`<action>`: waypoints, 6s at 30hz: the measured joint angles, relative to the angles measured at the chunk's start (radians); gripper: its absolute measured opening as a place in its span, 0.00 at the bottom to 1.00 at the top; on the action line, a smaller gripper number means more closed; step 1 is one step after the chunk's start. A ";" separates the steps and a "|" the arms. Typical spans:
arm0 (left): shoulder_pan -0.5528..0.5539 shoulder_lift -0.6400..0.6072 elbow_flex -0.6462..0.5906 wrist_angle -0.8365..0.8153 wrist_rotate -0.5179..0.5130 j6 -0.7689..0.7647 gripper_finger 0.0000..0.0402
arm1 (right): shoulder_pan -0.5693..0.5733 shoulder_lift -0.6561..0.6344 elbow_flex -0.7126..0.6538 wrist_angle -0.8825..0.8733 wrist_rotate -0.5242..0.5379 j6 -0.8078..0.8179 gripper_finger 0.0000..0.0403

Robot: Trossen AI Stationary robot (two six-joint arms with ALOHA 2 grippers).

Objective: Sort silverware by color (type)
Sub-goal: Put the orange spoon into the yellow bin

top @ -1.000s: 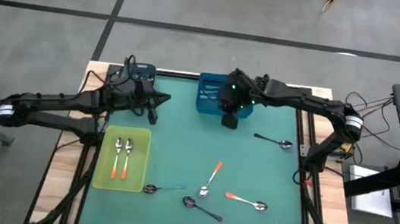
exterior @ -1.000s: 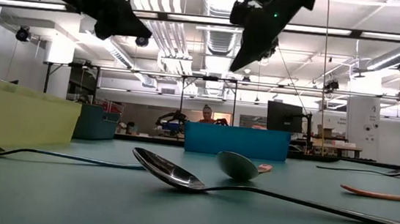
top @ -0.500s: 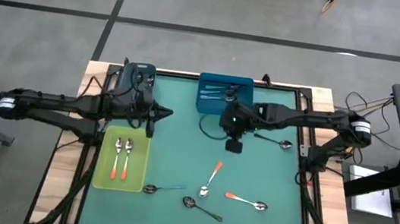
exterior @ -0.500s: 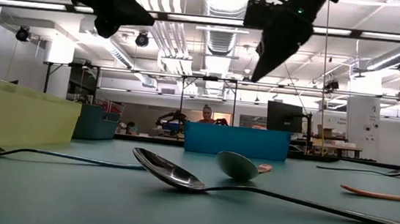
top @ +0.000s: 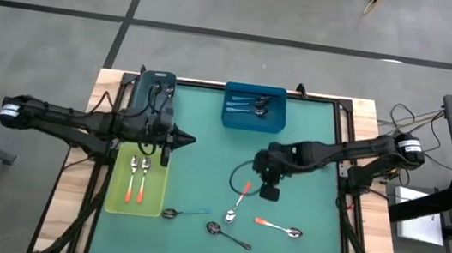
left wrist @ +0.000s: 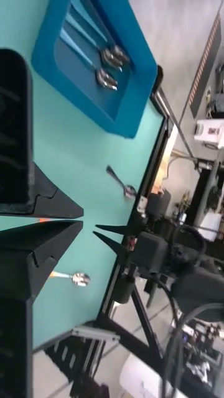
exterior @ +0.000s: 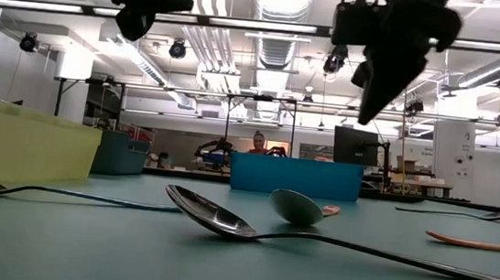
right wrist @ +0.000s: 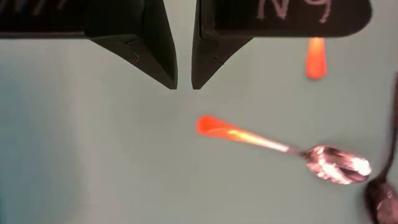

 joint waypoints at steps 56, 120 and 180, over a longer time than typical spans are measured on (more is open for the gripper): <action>-0.072 0.154 0.000 0.229 -0.068 0.036 0.00 | 0.540 0.050 -0.127 -0.002 0.041 0.579 0.25; -0.073 0.480 0.000 0.590 0.021 0.085 0.31 | 0.278 0.186 0.102 -0.303 0.412 -0.102 0.02; 0.003 0.910 0.202 0.701 0.041 0.058 0.43 | 0.156 0.236 0.242 -0.109 0.826 -0.940 0.02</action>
